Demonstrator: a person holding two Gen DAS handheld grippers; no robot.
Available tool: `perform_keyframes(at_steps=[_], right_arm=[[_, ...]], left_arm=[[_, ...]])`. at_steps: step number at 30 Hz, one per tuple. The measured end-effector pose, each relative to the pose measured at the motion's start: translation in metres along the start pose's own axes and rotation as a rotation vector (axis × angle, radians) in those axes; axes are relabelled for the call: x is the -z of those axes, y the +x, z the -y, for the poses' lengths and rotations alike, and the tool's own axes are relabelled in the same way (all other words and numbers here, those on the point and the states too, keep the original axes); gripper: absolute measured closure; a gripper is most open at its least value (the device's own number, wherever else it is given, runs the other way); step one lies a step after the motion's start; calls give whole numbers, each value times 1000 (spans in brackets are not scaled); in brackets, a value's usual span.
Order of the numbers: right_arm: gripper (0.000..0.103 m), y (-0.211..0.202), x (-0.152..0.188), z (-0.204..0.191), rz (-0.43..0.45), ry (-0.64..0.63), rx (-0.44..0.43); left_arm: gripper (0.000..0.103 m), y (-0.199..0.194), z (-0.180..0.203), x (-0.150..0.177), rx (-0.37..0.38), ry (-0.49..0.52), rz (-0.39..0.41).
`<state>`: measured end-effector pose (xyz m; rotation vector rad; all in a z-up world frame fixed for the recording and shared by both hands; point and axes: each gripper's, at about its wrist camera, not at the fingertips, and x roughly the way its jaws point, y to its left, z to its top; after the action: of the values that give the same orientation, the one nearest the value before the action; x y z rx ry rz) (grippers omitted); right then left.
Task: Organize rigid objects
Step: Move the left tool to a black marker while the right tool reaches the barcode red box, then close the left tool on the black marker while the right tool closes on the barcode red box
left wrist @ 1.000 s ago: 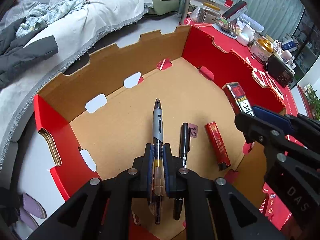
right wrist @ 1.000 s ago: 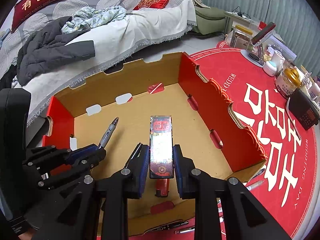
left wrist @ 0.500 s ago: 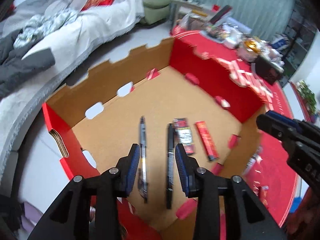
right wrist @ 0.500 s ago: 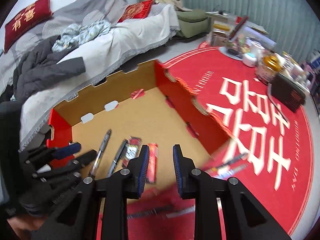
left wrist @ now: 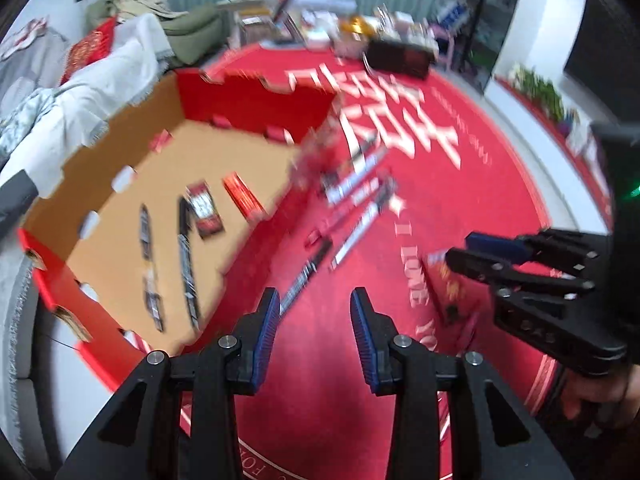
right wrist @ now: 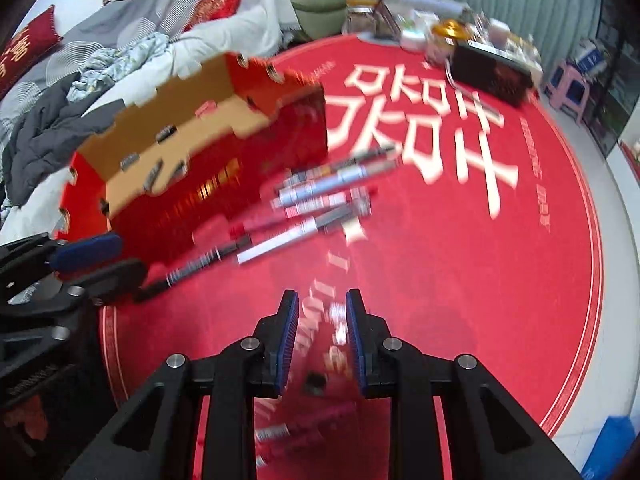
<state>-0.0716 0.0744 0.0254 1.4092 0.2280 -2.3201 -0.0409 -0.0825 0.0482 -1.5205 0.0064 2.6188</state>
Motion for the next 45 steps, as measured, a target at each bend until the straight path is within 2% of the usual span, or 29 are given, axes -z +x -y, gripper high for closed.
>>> perform_keyframes(at_steps=[5,8,14,20,22,25,29,34,35,39,41,45], right_arm=[[78,10,17,5,-27,17,11],[78,13,20,6,-28,23,5],[78,10,22,5,-9,18,-10],[78,11,22,13,-4,41,-20],[77,12,23,12,-7,44,-24],[78,12,22,11,-6,40,-27],[78,12,22,13,-6,46,-24],[78,13,25,17,-14,52,-8],[78,14,26,19,-18,55,-4],[78,15,29,25,-34,79,2],[78,13,28,23,-34,75,1],[77,13,25,15,-35,61,-13]], left_arm=[[63,26,-1,7,-24,-3,-65],[63,31,-3,4,-20,4,-68],[63,50,6,3,-79,70,-111],[62,57,7,1,-117,75,-118],[62,61,4,0,-101,63,-124],[62,60,-7,-2,-23,3,-148],[64,56,-2,2,-26,29,-154],[64,55,1,6,17,-64,-162],[64,55,3,7,19,-79,-165],[62,56,23,11,-34,-32,-154],[56,56,22,11,-15,-53,-147],[56,56,24,11,-28,-24,-140]])
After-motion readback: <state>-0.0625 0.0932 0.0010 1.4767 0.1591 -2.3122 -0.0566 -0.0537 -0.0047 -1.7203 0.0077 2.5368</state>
